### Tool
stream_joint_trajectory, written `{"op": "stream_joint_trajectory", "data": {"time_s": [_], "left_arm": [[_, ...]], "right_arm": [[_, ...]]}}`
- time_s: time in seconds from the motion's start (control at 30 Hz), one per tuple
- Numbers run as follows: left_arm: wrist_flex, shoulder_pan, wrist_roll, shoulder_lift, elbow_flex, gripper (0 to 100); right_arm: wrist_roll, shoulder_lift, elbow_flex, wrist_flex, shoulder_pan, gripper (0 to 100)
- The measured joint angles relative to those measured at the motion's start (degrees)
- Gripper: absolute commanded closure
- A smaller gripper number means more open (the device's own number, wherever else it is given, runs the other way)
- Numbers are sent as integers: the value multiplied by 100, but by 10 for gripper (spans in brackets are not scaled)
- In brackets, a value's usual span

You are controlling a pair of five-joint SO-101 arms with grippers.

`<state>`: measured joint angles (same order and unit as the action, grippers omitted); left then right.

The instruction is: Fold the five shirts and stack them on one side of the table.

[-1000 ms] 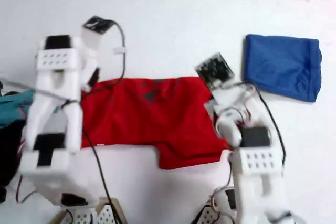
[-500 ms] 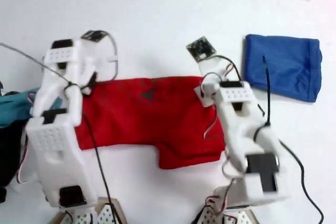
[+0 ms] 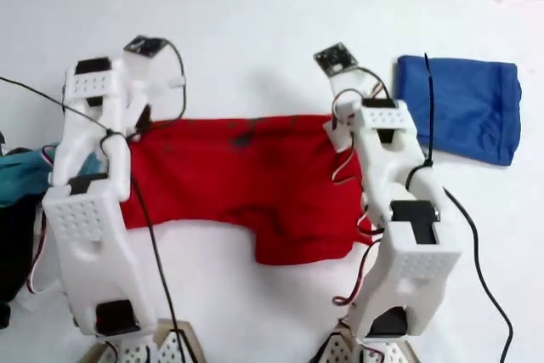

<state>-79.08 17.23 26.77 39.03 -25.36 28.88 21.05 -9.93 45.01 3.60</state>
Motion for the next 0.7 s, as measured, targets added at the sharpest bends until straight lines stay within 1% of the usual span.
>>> {"op": "stream_joint_trajectory", "data": {"time_s": [0.2,0.43,0.57,0.7], "left_arm": [[-897,-185,-53,0,-1037,975],[-2101,-598,-79,0,-2101,975],[-2215,-774,-105,-176,-2084,975],[-2224,-853,-185,-1125,-1319,974]], "right_arm": [[-53,-132,220,554,-62,981],[-53,-1064,220,1187,-70,981],[-53,-1679,185,1538,-70,981],[-53,-2567,-396,1600,-70,981]]}}
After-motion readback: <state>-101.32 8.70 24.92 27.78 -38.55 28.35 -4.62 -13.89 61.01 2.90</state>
